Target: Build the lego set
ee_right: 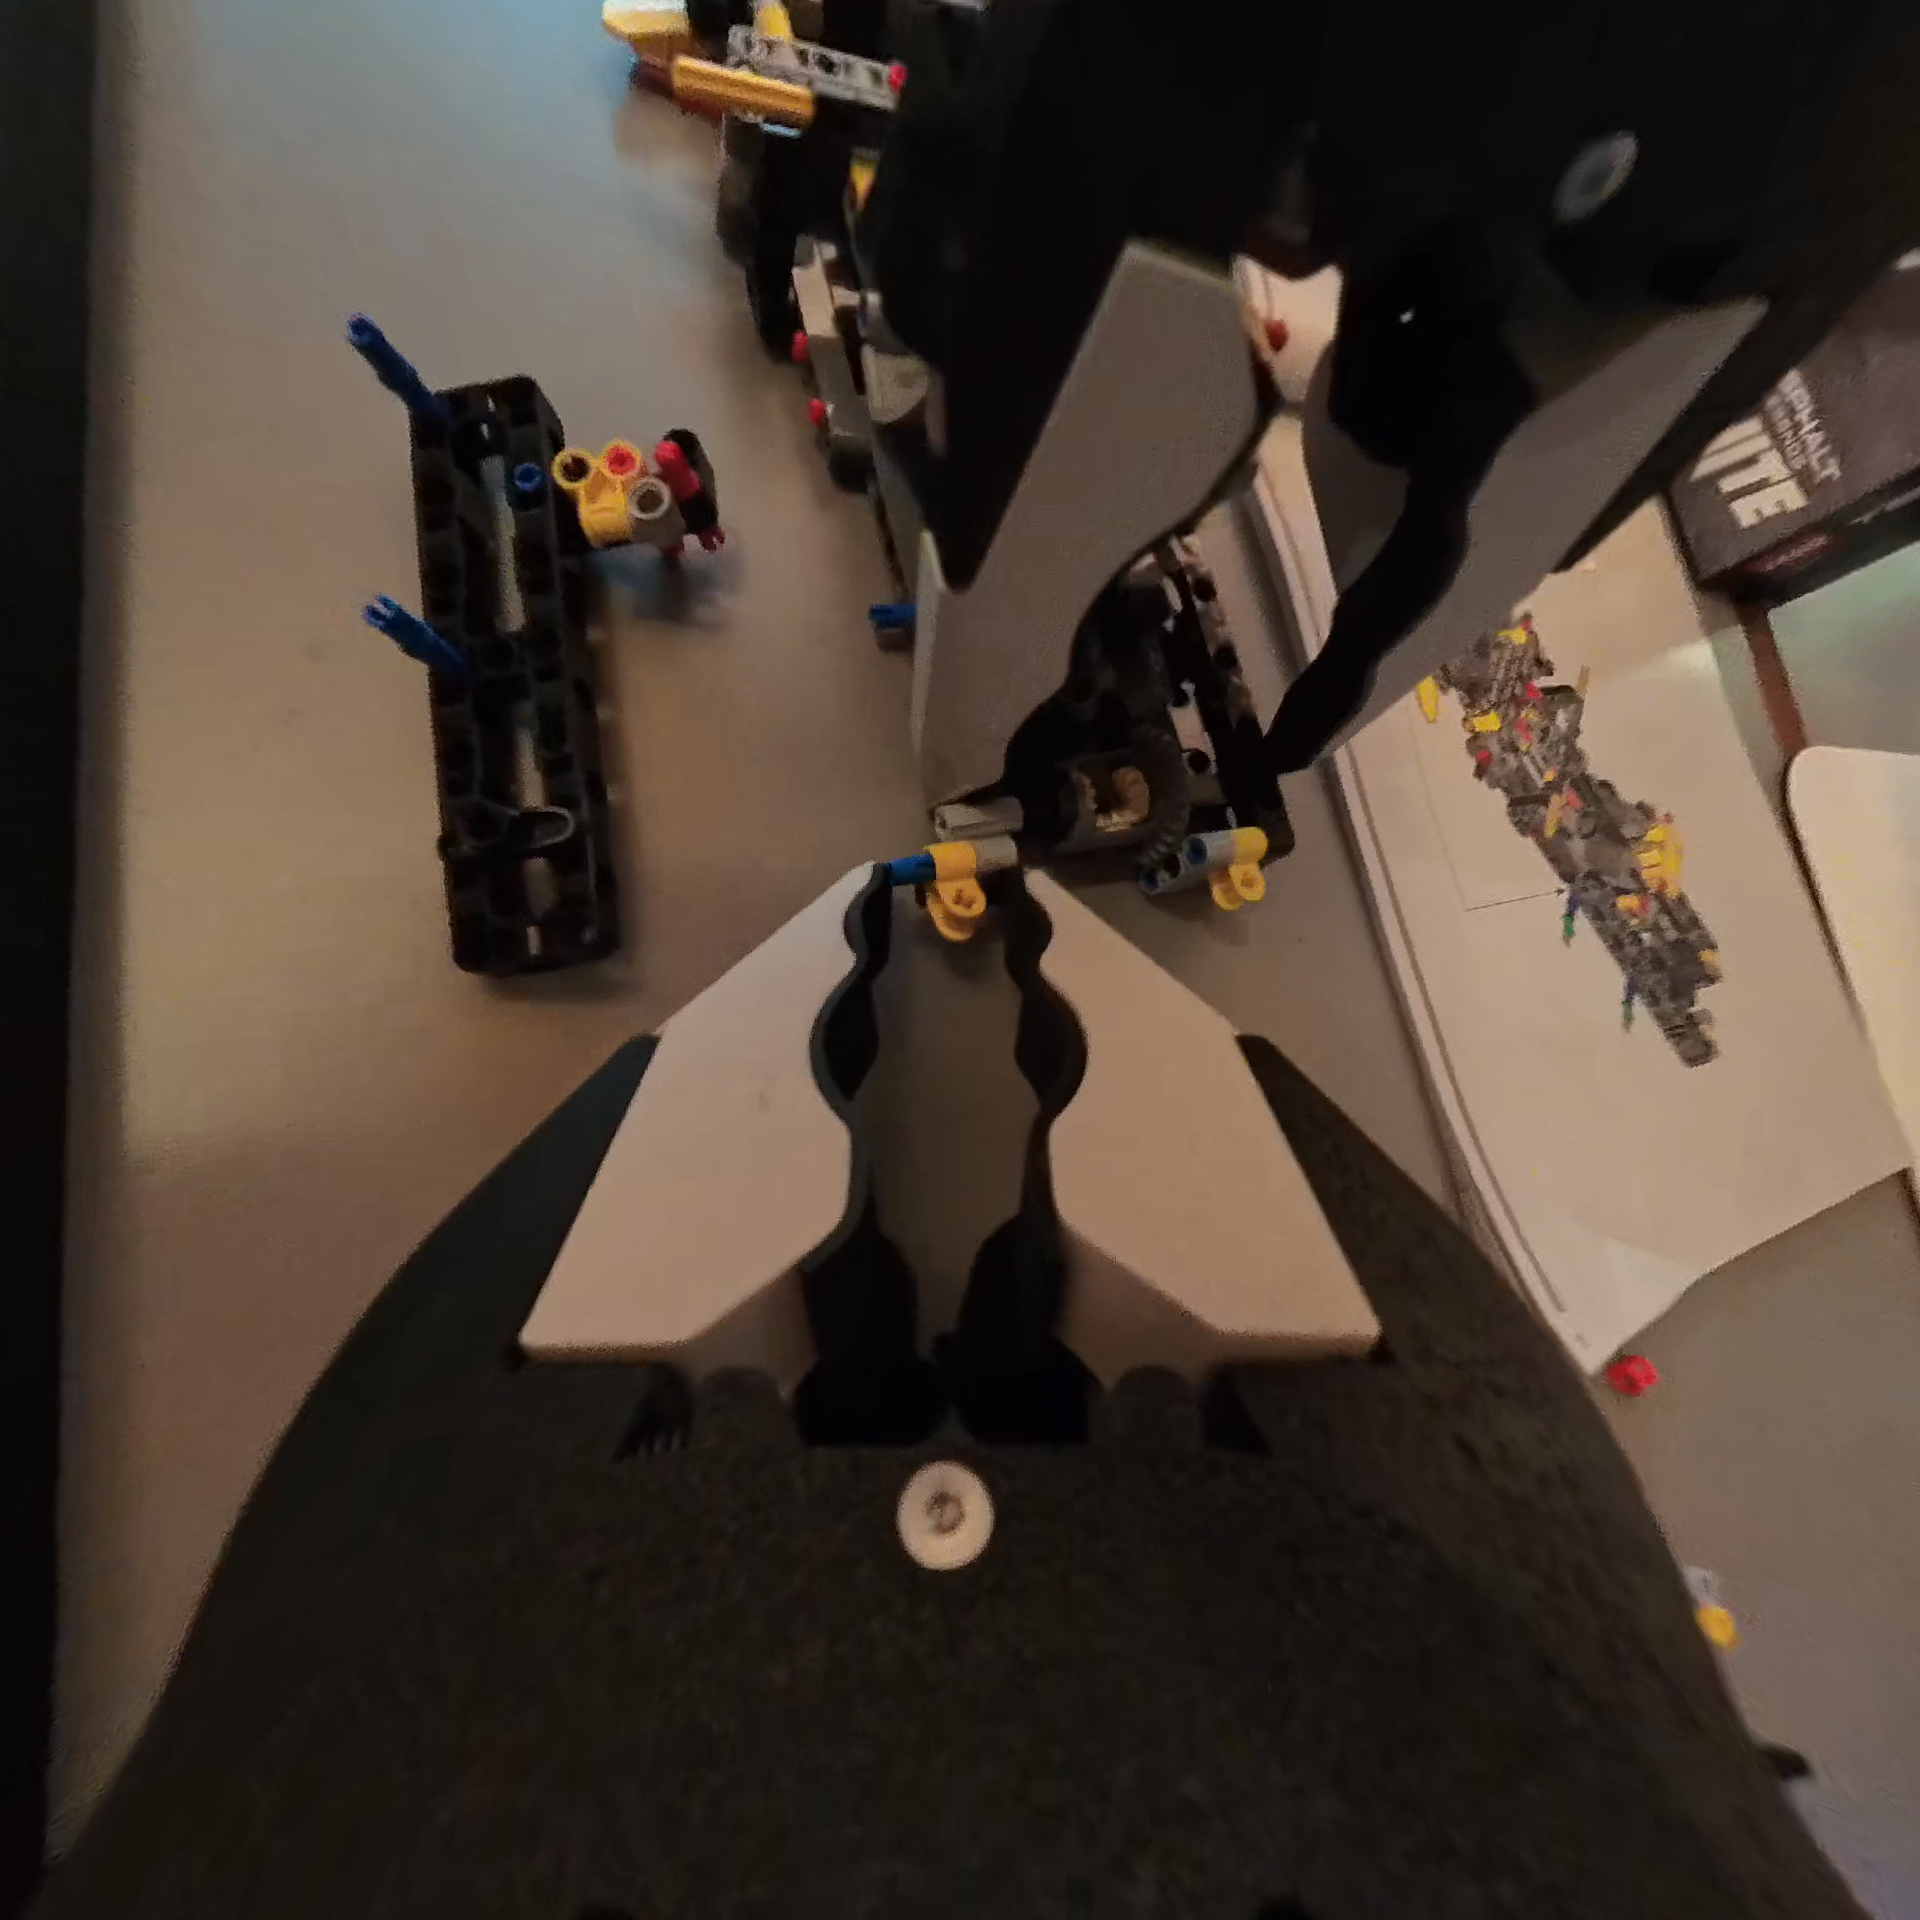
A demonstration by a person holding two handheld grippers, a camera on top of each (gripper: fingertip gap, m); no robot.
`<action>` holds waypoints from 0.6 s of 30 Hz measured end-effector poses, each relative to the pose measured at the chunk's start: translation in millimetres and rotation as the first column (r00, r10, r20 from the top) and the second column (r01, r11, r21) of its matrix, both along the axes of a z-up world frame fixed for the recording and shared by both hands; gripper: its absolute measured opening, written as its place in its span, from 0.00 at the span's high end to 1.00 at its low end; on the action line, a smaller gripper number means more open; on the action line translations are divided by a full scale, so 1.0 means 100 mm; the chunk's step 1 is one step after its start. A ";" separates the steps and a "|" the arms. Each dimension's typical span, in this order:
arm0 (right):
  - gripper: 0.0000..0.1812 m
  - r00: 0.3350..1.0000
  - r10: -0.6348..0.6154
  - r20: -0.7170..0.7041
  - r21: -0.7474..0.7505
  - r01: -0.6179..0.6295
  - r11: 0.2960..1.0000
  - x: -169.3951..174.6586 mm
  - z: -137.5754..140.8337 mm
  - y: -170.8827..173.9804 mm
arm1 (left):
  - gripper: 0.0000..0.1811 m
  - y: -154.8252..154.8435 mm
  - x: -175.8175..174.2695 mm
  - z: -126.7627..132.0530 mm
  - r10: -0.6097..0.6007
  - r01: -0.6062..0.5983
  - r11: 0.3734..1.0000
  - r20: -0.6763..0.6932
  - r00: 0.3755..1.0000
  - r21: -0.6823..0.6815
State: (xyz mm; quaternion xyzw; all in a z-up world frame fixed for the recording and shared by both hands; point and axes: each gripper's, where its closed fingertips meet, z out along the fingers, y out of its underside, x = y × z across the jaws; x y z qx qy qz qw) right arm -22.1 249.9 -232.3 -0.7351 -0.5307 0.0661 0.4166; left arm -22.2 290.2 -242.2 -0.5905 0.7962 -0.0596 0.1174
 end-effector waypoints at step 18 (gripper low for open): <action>0.96 0.993 0.040 -0.114 -0.177 -0.060 0.982 0.04 -0.01 -0.14 | 0.61 -0.08 0.01 -0.01 -0.065 0.067 0.997 0.031 0.997 -0.046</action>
